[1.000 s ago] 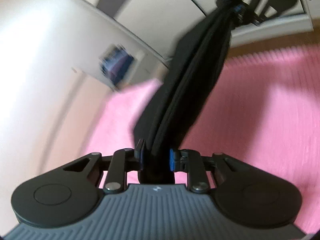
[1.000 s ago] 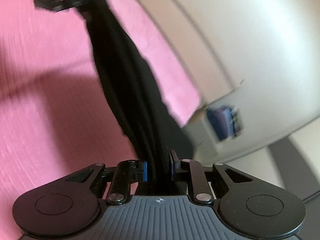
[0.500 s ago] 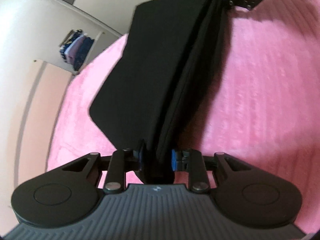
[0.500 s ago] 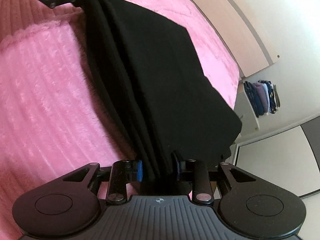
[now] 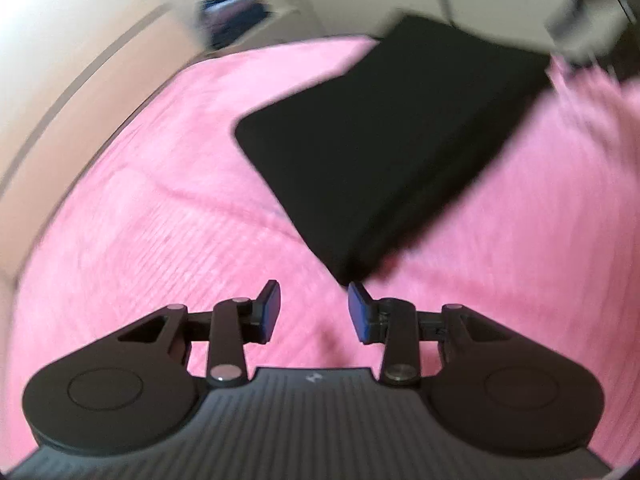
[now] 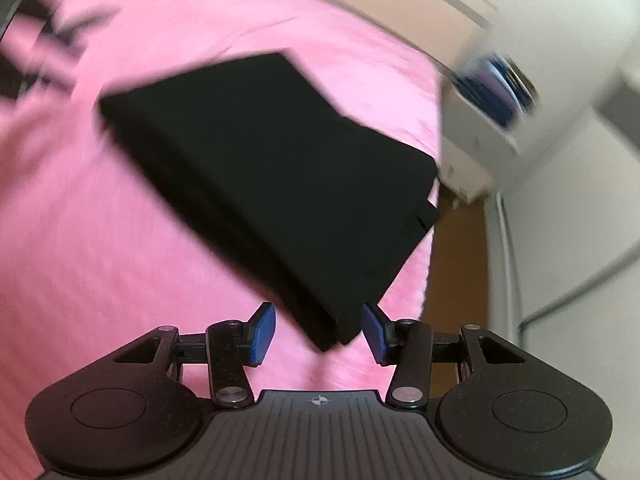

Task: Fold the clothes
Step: 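Lower the folded trousers onto the bed and open both grippers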

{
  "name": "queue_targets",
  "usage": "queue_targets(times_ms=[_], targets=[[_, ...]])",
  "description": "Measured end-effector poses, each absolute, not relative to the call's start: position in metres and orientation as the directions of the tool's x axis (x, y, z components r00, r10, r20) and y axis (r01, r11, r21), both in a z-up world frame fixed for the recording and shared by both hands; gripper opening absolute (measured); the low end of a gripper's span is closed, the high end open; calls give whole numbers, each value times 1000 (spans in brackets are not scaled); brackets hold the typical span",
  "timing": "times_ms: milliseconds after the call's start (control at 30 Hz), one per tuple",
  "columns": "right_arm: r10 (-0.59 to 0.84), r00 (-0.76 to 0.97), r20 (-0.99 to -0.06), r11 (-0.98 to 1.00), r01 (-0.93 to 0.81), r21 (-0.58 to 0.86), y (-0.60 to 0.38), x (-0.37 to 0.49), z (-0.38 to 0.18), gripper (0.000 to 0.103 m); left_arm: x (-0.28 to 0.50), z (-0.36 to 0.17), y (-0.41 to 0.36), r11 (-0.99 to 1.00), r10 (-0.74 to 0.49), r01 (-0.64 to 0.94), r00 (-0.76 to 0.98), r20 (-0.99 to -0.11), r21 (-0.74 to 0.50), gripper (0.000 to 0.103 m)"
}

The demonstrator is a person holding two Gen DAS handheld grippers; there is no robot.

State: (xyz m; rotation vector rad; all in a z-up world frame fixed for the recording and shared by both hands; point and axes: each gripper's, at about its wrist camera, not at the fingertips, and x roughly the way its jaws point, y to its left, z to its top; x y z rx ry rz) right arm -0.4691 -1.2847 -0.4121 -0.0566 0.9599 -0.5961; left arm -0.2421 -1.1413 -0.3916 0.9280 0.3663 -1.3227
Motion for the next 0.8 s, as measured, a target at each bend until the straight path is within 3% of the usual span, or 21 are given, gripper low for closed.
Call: queue_targets(times_ms=[100,167,500,700,767,800], targets=[[-438,477,-762,807,583,-99,-1310,-464,-408,47,-235,-389,-1166,25,-683,962,216,-698,273,33],[-422,490,-763,785,618,-37,-1318,-461,-415,47,-236,-400,-1179,11,-664,975,173,-727,222,32],[-389,448,-805,784,620,-33,-1306,-473,-426,47,-242,-411,-1177,-4,-595,976,172,-785,217,30],[-362,458,-812,667,736,118,-1304,-495,-399,49,-242,-392,-1150,90,-577,982,188,-795,167,33],[-356,445,-821,634,761,138,-1293,-504,-389,83,-244,-380,-1135,145,-567,982,183,-803,121,36],[-354,441,-825,619,772,147,-1286,-508,-386,86,-246,-374,-1126,172,-564,980,179,-806,97,40]])
